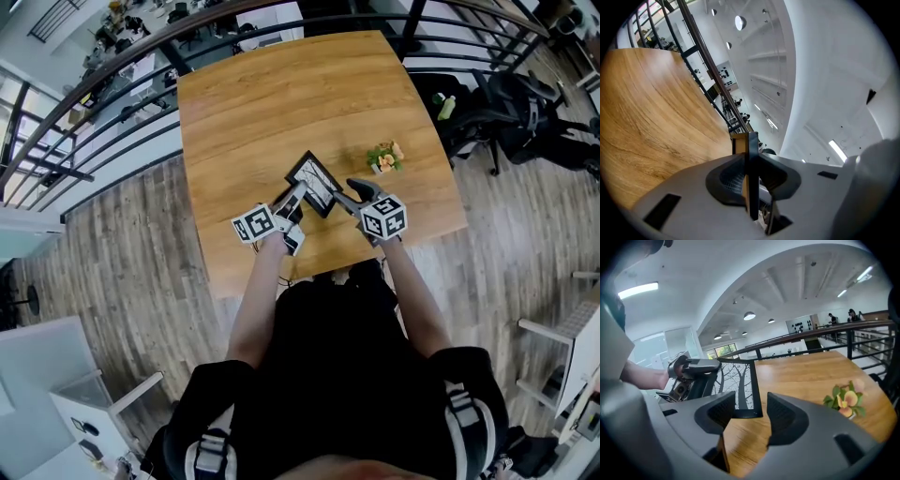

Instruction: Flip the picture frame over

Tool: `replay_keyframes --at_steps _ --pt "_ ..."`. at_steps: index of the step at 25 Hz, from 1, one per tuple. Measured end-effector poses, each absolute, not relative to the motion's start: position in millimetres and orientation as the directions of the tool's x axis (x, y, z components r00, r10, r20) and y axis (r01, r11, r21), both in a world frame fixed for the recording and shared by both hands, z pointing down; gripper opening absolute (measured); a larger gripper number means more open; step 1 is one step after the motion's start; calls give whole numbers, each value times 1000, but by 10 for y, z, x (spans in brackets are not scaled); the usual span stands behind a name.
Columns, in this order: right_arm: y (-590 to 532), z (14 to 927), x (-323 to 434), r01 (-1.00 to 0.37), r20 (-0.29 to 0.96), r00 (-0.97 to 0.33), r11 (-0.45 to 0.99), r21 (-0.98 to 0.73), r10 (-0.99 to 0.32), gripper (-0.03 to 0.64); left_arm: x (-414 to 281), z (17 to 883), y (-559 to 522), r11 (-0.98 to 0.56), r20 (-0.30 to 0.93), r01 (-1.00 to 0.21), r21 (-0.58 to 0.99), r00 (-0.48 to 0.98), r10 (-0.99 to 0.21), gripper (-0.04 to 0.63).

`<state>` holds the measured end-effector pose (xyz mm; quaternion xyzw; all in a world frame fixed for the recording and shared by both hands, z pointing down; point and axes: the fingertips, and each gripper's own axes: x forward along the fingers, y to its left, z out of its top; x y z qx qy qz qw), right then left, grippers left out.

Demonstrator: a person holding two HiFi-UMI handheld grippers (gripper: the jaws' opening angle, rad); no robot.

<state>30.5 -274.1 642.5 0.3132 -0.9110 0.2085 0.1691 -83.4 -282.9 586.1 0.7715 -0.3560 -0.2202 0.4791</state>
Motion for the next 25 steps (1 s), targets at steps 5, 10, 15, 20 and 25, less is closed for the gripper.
replay_keyframes --at_steps 5,10,15,20,25 --pt "-2695 6398 248 -605 403 -786 713 -354 -468 224 -735 5765 -2672 -362 -36 -301 882 724 -689 91" --pt "-2758 6340 334 -544 302 -837 641 -541 -456 229 -573 5807 -2626 -391 -25 -282 876 783 -622 91" --pt "-2688 6313 319 -489 258 -865 608 -626 -430 214 -542 5731 -2524 -431 -65 -224 874 825 -561 90" --pt "-2576 6341 307 -420 217 -899 601 -680 -381 173 -495 5725 -2447 -449 -51 -215 867 859 -510 91" --pt "-2504 6331 258 -390 220 -915 601 -698 -338 137 -536 5790 -2432 -445 -60 -198 873 862 -503 91"
